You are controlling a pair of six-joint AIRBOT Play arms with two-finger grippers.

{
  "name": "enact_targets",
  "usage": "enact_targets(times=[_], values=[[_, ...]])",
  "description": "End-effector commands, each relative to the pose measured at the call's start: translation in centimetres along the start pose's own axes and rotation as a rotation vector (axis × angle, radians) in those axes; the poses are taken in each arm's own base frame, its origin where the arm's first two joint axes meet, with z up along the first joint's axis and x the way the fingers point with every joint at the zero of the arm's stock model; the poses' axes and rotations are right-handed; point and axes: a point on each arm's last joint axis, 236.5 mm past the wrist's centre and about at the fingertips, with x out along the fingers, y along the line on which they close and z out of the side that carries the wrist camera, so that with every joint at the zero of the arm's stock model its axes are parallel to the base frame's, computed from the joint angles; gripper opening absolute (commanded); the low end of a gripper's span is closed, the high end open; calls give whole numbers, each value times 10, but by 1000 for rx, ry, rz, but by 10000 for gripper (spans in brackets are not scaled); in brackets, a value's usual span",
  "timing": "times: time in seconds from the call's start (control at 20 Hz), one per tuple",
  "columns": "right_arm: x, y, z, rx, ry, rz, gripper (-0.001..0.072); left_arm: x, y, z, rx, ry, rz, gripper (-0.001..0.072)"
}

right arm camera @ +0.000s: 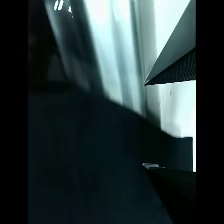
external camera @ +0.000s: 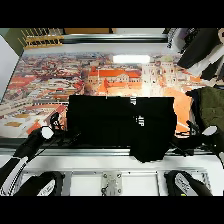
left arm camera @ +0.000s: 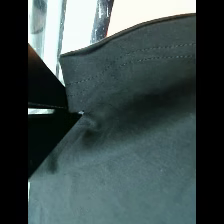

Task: Fold the clothes and pants, and hang the long-sleeved shirts on hangers.

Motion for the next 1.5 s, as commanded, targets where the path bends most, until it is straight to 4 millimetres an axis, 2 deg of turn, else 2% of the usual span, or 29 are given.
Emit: enact_targets(times=[0.0,0.15,0.35,0.4,0.5,0.55,0.6,0.7,0.8,0.95,1.05,1.15,1.3,1.45], values=[[18,17,-6,-40,54,13,530,0,-1,1,1,-5,-2,6],[27,33,-9,-77,73,31,529,0,-1,1,1,-5,-1,6],[29,37,-12,-102,81,22,527,0,-1,1,1,-4,-1,6],[29,37,-12,-103,83,23,453,0,-1,1,0,-4,-2,6],[27,37,-14,-127,91,23,136,0,-1,2,2,-7,-1,6],[23,37,-14,-155,96,15,47,-2,0,4,-3,-7,-2,6],[14,34,-16,-183,106,-10,20,-8,1,5,2,-3,-6,6],[-10,23,-17,-249,105,-90,19,-30,2,13,24,-22,-26,6],[-34,20,-16,-292,69,-140,19,-53,11,9,19,-20,-39,6],[-61,30,-13,-318,-3,-145,18,-77,21,-8,34,10,-49,6],[-77,38,-2,-312,-44,-142,18,-88,23,-4,26,-25,-57,5],[-91,47,14,-319,-81,-140,17,-96,20,6,27,-51,-64,5],[-101,57,43,-307,-105,-139,17,-97,1,29,111,-33,-68,5],[-107,67,80,-307,-150,-137,17,-89,-21,75,149,-59,-62,6]])
